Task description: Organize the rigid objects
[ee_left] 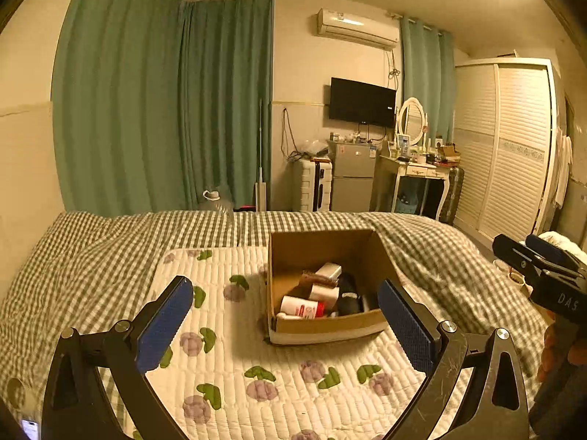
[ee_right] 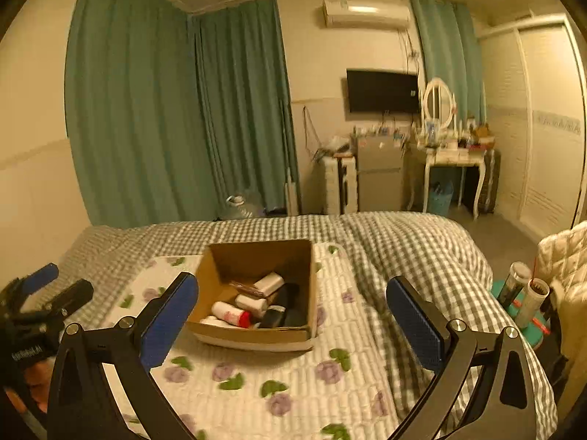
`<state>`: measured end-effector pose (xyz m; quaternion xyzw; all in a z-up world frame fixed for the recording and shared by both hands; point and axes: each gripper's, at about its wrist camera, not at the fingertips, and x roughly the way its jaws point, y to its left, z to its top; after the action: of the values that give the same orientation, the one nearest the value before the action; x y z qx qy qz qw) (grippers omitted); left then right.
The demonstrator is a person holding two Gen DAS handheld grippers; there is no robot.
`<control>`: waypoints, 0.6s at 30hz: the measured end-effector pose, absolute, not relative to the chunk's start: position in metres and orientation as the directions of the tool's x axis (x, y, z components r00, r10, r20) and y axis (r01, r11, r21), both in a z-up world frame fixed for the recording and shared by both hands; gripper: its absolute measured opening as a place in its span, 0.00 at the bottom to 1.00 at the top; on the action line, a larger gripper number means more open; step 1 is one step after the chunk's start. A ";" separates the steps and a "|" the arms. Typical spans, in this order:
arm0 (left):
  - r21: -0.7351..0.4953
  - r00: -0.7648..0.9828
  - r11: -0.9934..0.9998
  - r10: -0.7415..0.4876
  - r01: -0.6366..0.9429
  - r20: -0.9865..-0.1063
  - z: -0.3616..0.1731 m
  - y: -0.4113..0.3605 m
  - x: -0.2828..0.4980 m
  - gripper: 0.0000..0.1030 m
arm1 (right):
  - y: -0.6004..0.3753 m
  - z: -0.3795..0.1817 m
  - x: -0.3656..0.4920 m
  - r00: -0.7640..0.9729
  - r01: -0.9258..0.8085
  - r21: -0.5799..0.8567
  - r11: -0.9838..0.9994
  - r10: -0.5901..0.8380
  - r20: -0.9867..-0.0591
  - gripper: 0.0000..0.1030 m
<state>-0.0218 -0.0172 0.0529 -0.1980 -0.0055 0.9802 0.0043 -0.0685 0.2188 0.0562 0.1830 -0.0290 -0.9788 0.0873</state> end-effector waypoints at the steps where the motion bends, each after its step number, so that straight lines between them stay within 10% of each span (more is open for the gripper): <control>1: 0.001 -0.923 -1.000 -0.001 0.001 -0.384 0.048 -0.017 -0.023 1.00 | 0.219 0.048 -0.068 -0.930 0.147 0.075 -0.986 -0.163 -0.329 1.00; 18: 0.044 -0.912 -0.999 -0.026 0.008 -0.409 0.012 -0.007 -0.026 1.00 | 0.200 -0.001 -0.076 -0.924 0.149 0.018 -0.989 -0.146 -0.353 1.00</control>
<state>-0.0261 -0.0065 0.0120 -0.2094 0.0209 0.9776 -0.0086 -0.0761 0.1998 -0.0010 0.1798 0.0049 -0.9808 0.0753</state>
